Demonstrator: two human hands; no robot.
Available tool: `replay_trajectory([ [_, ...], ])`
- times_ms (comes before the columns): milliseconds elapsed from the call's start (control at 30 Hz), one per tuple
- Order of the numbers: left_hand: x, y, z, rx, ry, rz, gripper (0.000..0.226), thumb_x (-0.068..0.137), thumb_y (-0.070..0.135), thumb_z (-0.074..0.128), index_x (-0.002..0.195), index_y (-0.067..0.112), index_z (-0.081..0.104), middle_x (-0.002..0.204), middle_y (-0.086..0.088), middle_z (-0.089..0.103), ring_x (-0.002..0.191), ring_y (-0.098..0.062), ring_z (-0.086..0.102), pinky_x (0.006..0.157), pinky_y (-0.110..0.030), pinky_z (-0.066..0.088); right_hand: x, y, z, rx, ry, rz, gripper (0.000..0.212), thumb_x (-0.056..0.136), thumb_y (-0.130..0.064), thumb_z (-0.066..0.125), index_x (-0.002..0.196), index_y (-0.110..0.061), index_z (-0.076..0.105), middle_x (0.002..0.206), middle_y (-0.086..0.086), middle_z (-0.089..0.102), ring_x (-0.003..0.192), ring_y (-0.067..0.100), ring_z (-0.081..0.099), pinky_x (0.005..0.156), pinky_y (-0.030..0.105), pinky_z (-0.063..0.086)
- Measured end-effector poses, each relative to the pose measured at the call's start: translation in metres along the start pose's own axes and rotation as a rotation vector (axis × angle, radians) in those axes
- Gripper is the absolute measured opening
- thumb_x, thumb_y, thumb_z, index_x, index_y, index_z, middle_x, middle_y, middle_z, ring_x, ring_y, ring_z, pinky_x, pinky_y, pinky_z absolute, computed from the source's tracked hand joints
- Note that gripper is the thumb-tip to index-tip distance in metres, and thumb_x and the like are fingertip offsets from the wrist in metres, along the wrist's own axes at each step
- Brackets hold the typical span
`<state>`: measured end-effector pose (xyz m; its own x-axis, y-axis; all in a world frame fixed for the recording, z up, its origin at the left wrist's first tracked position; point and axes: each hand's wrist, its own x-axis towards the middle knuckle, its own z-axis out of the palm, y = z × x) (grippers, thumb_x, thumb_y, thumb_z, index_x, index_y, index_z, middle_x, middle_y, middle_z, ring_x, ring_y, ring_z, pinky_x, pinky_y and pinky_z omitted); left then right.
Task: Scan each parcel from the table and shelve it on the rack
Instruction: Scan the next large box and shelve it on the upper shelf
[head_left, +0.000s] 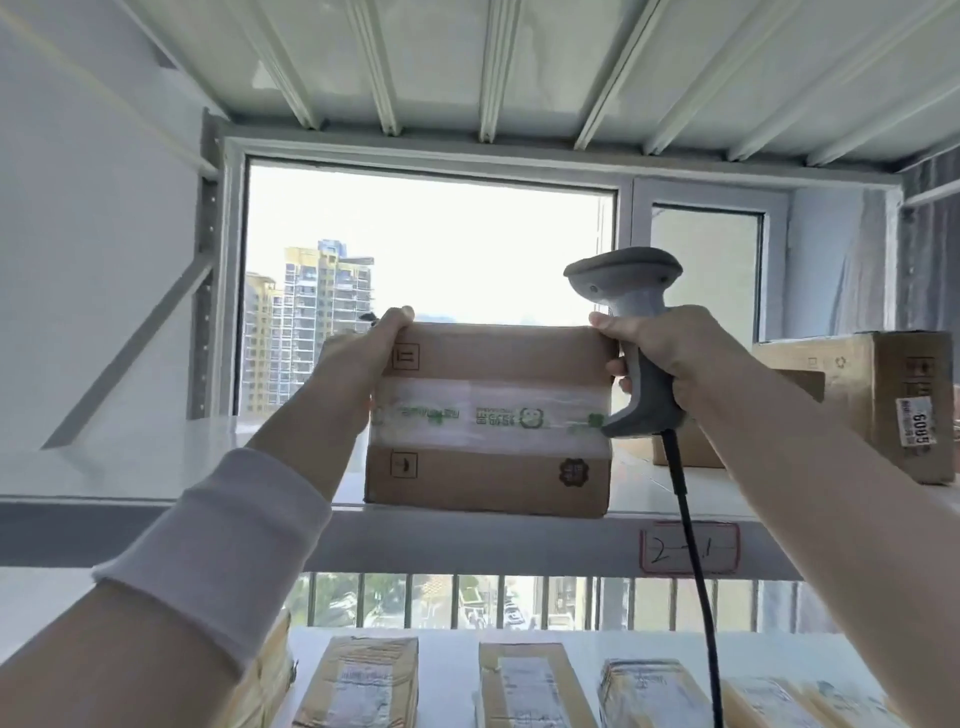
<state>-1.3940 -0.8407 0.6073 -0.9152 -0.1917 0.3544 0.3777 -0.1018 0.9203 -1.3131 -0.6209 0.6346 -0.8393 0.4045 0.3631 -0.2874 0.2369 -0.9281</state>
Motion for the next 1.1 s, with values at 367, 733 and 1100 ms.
replay_trajectory([
  [367, 0.029, -0.015, 0.005, 0.275, 0.065, 0.090, 0.087, 0.077, 0.071, 0.054, 0.130, 0.003, 0.046, 0.122, -0.010, 0.054, 0.105, -0.028, 0.055, 0.094, -0.042, 0.048, 0.023, 0.001, 0.008, -0.163, -0.086, 0.009, 0.028, 0.086, -0.030, 0.068, 0.079, -0.005, 0.055, 0.057, 0.006, 0.059, 0.042, 0.011, 0.055, 0.042, 0.024, 0.044],
  [733, 0.007, -0.015, 0.003, 0.751, -0.055, 0.556, 0.077, 0.064, 0.048, 0.080, 0.126, 0.024, 0.042, 0.128, -0.004, 0.045, 0.106, -0.014, 0.047, 0.084, -0.027, 0.039, 0.033, 0.008, 0.012, -0.745, -0.024, -0.410, 0.043, 0.071, -0.040, 0.079, 0.072, -0.006, 0.052, 0.066, 0.007, 0.064, 0.051, 0.017, 0.055, 0.055, 0.026, 0.047],
  [1100, 0.074, -0.019, 0.015, 0.934, -0.236, 0.465, 0.071, 0.059, 0.046, 0.084, 0.115, 0.022, 0.048, 0.110, -0.003, 0.050, 0.095, -0.019, 0.055, 0.074, -0.028, 0.049, 0.090, 0.010, 0.042, -0.857, -0.063, -0.364, 0.038, 0.071, -0.029, 0.082, 0.074, -0.007, 0.051, 0.062, 0.008, 0.062, 0.057, 0.021, 0.063, 0.045, 0.025, 0.042],
])
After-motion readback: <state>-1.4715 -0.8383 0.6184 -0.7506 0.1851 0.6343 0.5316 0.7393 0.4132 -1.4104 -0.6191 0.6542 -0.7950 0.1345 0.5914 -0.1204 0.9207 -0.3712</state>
